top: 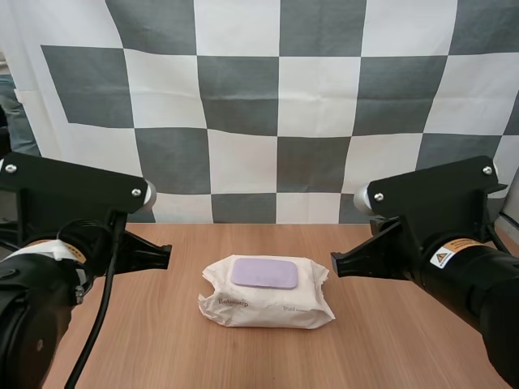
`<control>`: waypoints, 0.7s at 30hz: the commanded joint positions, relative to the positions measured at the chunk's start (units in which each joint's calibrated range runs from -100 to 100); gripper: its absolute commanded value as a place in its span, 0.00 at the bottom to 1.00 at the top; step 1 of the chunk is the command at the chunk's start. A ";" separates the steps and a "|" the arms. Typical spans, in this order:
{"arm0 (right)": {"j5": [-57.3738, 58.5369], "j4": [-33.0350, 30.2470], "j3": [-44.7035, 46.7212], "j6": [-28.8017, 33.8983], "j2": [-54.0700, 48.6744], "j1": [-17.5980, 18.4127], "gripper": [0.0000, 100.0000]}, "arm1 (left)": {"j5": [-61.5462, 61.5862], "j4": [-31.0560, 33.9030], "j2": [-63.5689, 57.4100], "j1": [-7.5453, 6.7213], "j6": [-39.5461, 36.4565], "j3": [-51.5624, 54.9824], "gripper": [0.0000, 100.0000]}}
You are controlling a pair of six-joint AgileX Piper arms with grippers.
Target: Open the wet wipes lid
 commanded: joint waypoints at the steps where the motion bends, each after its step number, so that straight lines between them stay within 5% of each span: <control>1: 0.16 -0.17 -0.16 -1.31 1.16 -0.03 0.00 | 0.91 -3.65 1.09 0.76 4.02 -0.07 0.00; 5: 3.40 -0.16 -0.44 -2.71 5.89 -0.03 0.00 | 4.41 -6.71 4.59 1.33 7.11 -0.76 0.02; 8: 4.72 -0.16 -0.44 -2.71 10.64 -0.03 0.00 | 6.98 -7.91 7.74 1.33 7.75 -1.87 0.28; 12: 4.72 -0.16 -0.44 -3.00 16.52 -0.03 0.49 | 10.67 -13.33 11.30 1.33 12.13 -3.23 0.71; 16: 4.00 -0.16 -0.44 -5.47 20.76 -0.03 0.97 | 13.45 -19.17 13.87 1.33 17.60 -3.22 0.82; 21: 2.00 -0.16 -0.44 -7.67 23.88 -0.03 1.00 | 17.40 -23.93 19.15 1.33 23.16 -3.22 0.97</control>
